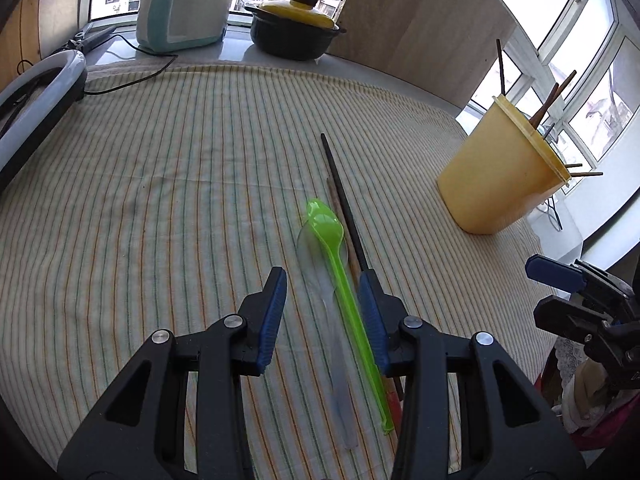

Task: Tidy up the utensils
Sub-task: 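Close the left tool on the green spoon while the right tool moves to the dark chopstick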

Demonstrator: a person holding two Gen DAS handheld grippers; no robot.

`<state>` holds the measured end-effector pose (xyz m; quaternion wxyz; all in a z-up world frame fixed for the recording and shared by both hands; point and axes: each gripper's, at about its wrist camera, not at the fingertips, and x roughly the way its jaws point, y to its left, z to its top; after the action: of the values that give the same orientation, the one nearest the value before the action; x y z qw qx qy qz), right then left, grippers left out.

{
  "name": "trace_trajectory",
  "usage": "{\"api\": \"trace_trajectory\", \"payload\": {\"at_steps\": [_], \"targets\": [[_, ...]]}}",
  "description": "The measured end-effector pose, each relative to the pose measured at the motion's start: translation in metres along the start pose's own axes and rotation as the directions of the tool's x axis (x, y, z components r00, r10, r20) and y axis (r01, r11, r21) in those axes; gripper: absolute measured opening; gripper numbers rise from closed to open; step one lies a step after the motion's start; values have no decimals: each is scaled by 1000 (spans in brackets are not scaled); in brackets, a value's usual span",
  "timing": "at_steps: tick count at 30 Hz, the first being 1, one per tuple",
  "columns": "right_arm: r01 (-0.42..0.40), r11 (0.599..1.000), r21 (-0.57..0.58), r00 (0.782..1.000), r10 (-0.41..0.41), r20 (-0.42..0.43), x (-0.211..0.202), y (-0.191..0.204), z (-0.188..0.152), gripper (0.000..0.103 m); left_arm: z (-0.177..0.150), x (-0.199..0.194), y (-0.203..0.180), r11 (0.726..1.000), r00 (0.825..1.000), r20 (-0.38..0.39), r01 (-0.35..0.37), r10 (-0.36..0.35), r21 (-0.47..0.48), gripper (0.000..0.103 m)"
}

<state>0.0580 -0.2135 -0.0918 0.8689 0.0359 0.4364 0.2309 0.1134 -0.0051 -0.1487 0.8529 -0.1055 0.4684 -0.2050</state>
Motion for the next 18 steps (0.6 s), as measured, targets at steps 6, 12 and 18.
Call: {"api": "trace_trajectory", "payload": {"at_steps": [6,12,18], "targets": [[8,1000,9,999,-7,-47,18,-5,1,48,4,12,-8,1000,999,-25,-22,23,12,31],[13,1000,18,997,-12,-76,32,-8,6,46,8,23,-13,997,997,-42,-59,60,40,25],[20,1000,10,996,-19,-87,41,-6,10,45,10,33,-23,991,992,-64,-101,107,86,21]]}}
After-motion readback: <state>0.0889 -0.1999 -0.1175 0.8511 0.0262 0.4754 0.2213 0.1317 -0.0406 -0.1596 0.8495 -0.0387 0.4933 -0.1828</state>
